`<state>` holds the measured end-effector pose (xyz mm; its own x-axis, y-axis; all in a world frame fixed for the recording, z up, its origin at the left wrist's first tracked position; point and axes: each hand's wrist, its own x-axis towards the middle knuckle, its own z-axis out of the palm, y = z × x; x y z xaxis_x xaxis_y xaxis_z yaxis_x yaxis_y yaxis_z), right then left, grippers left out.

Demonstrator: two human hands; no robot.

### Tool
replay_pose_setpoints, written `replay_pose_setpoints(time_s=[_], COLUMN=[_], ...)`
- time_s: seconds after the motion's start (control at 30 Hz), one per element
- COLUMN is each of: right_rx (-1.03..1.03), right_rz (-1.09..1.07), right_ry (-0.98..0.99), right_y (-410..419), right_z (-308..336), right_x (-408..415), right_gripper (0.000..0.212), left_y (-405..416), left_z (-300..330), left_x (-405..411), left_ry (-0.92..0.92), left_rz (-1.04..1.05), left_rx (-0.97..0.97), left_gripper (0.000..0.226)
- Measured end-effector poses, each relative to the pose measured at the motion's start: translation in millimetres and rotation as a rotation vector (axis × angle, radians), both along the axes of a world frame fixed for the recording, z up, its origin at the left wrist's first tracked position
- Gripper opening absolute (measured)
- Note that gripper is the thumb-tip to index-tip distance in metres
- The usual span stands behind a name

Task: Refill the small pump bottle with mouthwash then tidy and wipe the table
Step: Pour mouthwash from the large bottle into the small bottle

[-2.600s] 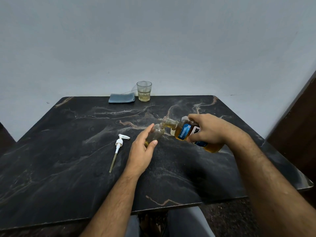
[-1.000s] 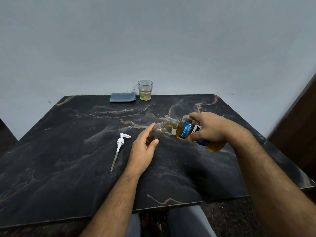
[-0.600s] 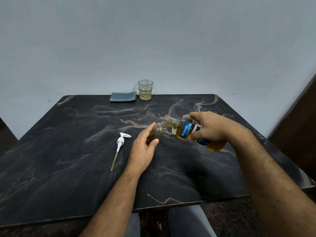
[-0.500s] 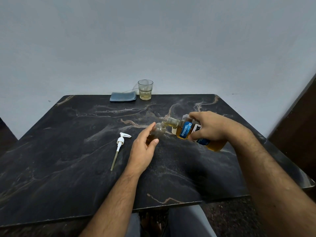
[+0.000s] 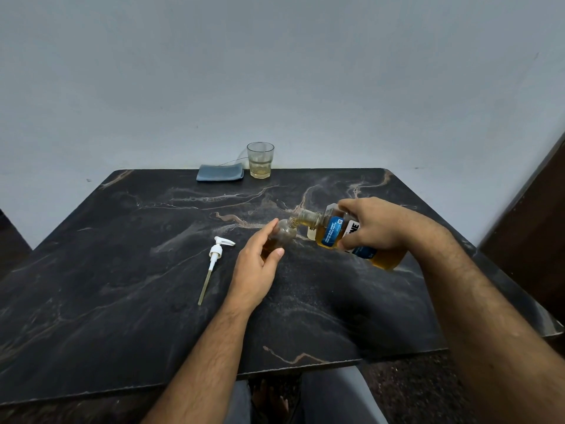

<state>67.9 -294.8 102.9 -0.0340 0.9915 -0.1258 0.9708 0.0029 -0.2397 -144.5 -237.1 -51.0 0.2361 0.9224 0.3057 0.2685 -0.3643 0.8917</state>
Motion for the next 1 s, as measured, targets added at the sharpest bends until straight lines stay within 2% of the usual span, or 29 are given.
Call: replay_pose_setpoints(time_s=[0.37, 0.73, 1.0], right_rx=[0.02, 0.116, 0.338], right_rz=[0.014, 0.023, -0.05], right_ry=[0.042, 0.308, 0.771], right_y=[3, 2, -5], right_z=[-5, -35, -61], right_x=[3, 6, 9], right_gripper=[0.041, 0.041, 0.046], left_y=[0, -2, -2], left_z=[1, 2, 6], left_x=[-1, -1, -1], left_ry=[-0.004, -0.117, -0.242], left_rz=[-0.008, -0.011, 0.0], left_rx=[-0.005, -0.021, -0.094], left_gripper=[0.062, 0.062, 0.066])
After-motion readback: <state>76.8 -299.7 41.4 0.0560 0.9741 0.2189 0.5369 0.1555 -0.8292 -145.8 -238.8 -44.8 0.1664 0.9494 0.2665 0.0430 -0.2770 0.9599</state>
